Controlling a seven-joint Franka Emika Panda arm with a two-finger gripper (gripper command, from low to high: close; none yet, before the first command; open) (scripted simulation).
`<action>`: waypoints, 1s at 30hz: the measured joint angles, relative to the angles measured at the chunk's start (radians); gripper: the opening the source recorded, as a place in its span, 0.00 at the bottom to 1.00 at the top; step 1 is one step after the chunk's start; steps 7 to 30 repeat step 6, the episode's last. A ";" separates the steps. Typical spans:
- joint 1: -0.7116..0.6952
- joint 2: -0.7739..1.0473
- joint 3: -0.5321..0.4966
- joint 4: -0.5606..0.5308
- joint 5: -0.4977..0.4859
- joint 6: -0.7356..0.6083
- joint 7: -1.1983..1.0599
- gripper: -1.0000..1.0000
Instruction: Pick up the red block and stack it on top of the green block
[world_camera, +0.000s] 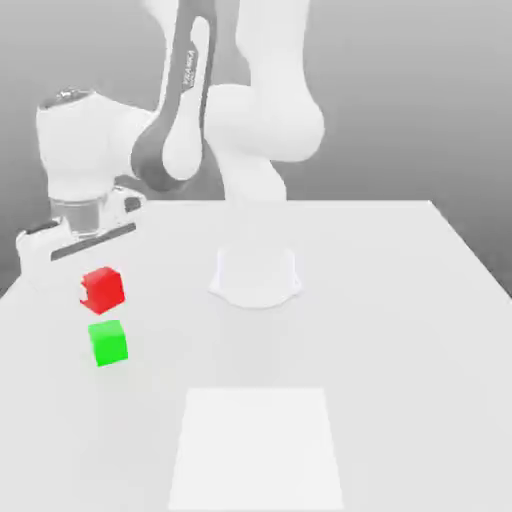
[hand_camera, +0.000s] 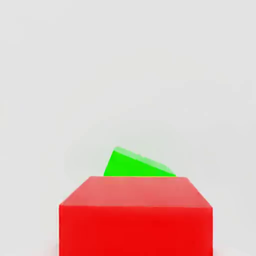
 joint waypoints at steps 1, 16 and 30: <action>0.004 0.036 -0.001 0.001 0.009 0.034 -0.006 0.00; 0.014 0.104 -0.001 0.004 0.039 0.099 -0.026 1.00; 0.014 0.104 -0.001 0.004 0.039 0.099 -0.026 1.00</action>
